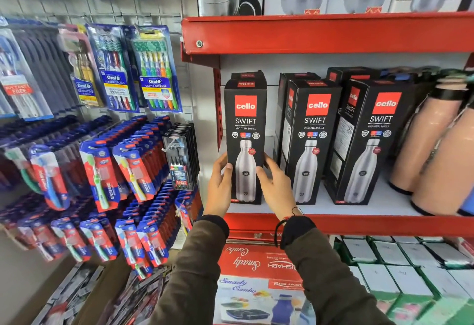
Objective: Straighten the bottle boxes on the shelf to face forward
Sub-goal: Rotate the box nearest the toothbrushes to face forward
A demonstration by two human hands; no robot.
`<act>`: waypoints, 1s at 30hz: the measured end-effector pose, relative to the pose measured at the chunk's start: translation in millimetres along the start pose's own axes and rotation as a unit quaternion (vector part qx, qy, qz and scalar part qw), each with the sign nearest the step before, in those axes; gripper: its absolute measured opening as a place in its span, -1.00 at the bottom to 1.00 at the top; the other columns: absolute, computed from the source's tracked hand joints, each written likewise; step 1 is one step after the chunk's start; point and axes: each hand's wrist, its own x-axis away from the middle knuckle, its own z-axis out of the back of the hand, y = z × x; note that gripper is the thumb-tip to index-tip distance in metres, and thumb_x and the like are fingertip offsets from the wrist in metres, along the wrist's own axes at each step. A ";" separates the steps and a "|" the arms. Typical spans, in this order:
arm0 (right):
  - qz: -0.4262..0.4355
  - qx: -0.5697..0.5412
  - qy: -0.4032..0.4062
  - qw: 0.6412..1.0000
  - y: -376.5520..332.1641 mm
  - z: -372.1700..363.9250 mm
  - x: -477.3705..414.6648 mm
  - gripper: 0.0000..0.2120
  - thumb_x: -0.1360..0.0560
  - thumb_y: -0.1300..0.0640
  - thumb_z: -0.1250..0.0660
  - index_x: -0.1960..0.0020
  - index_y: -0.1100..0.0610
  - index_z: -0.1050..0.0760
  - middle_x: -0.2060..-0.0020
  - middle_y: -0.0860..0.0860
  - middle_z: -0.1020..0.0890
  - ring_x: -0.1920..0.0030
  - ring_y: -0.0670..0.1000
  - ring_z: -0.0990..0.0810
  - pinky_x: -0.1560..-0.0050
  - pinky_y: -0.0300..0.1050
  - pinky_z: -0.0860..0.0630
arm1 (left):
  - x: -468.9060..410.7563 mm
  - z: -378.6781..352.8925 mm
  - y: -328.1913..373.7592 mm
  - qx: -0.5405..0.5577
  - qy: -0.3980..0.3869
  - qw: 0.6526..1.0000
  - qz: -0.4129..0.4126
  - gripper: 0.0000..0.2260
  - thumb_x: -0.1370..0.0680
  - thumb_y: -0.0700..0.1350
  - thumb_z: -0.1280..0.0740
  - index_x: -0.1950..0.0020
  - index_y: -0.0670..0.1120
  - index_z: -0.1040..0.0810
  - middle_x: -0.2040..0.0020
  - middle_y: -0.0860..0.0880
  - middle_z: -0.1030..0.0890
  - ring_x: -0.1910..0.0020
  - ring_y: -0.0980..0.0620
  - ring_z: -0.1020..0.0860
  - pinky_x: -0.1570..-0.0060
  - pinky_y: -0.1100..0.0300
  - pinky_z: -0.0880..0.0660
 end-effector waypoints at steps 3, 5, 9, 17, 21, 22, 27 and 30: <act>-0.009 -0.031 0.018 0.999 -3.0 -0.9 3.7 -0.61 -0.66 0.03 -0.20 -0.48 0.02 -0.39 -0.15 -0.20 -0.53 -0.19 -0.22 -0.48 -0.02 -0.71 -0.23 | 1.8 0.2 2.2 0.015 0.004 0.999 0.031 -0.64 -0.71 -0.13 -0.14 -0.52 -0.02 -0.35 -0.39 0.09 -0.47 -0.44 0.07 -0.41 -0.53 -0.12 -0.30; -0.012 -0.038 0.021 0.999 -5.0 0.3 5.6 -0.63 -0.66 0.04 -0.20 -0.45 0.04 -0.43 -0.14 -0.20 -0.54 -0.19 -0.22 -0.49 -0.04 -0.70 -0.25 | 4.8 1.1 1.8 0.026 0.005 0.999 0.038 -0.67 -0.71 -0.12 -0.15 -0.47 0.01 -0.41 -0.36 0.09 -0.51 -0.43 0.06 -0.44 -0.52 -0.14 -0.32; -0.031 -0.057 0.023 0.998 -6.3 4.9 12.0 -0.63 -0.65 0.03 -0.23 -0.44 0.02 -0.44 -0.16 -0.19 -0.57 -0.08 -0.43 -0.50 -0.06 -0.65 -0.29 | 11.4 2.5 2.7 0.040 0.012 0.998 0.047 -0.68 -0.69 -0.10 -0.19 -0.45 0.00 -0.46 -0.27 0.14 -0.55 -0.35 0.10 -0.49 -0.49 -0.14 -0.35; -0.036 -0.087 0.030 0.995 -11.0 15.6 35.5 -0.61 -0.63 -0.04 -0.25 -0.42 -0.01 -0.47 -0.30 -0.14 -0.59 -0.36 -0.15 -0.51 -0.43 -0.01 -0.42 | 30.5 6.2 0.0 0.072 0.028 0.996 0.053 -0.67 -0.66 -0.07 -0.27 -0.42 -0.04 -0.53 -0.25 0.18 -0.63 -0.25 0.38 -0.54 -0.44 -0.12 -0.43; -0.037 -0.086 0.031 0.995 -12.7 19.0 41.6 -0.62 -0.61 -0.06 -0.27 -0.40 -0.03 -0.49 -0.28 -0.11 -0.63 -0.33 -0.16 -0.54 -0.41 0.00 -0.44 | 37.8 7.9 -1.9 0.066 0.044 0.995 0.058 -0.68 -0.64 -0.01 -0.31 -0.39 0.02 -0.56 -0.29 0.18 -0.62 -0.26 0.31 -0.56 -0.40 -0.14 -0.47; -0.037 -0.083 0.030 0.995 -13.2 19.6 42.6 -0.62 -0.61 -0.07 -0.27 -0.40 -0.03 -0.49 -0.28 -0.11 -0.62 -0.33 -0.16 -0.53 -0.42 -0.01 -0.44 | 39.2 8.1 -2.4 0.065 0.046 0.995 0.058 -0.69 -0.63 -0.01 -0.31 -0.38 0.04 -0.57 -0.26 0.22 -0.63 -0.24 0.33 -0.57 -0.39 -0.14 -0.48; -0.038 -0.077 0.036 0.996 -15.8 20.9 46.4 -0.61 -0.61 -0.07 -0.27 -0.41 -0.01 -0.48 -0.26 -0.13 -0.62 -0.33 -0.15 -0.53 -0.43 -0.06 -0.41 | 41.1 7.2 -1.7 0.047 0.052 0.996 0.052 -0.73 -0.63 0.00 -0.32 -0.33 0.07 -0.59 -0.19 0.25 -0.65 -0.27 0.25 -0.58 -0.40 -0.12 -0.47; -0.041 -0.077 0.025 0.996 -15.7 24.4 47.3 -0.63 -0.60 -0.09 -0.27 -0.38 -0.03 -0.50 -0.22 -0.15 -0.62 -0.28 -0.17 -0.56 -0.37 -0.04 -0.48 | 45.5 1.4 -4.5 0.024 0.067 0.997 0.028 -0.78 -0.65 0.00 -0.29 -0.27 0.18 -0.57 -0.21 0.24 -0.64 -0.27 0.24 -0.57 -0.37 -0.01 -0.49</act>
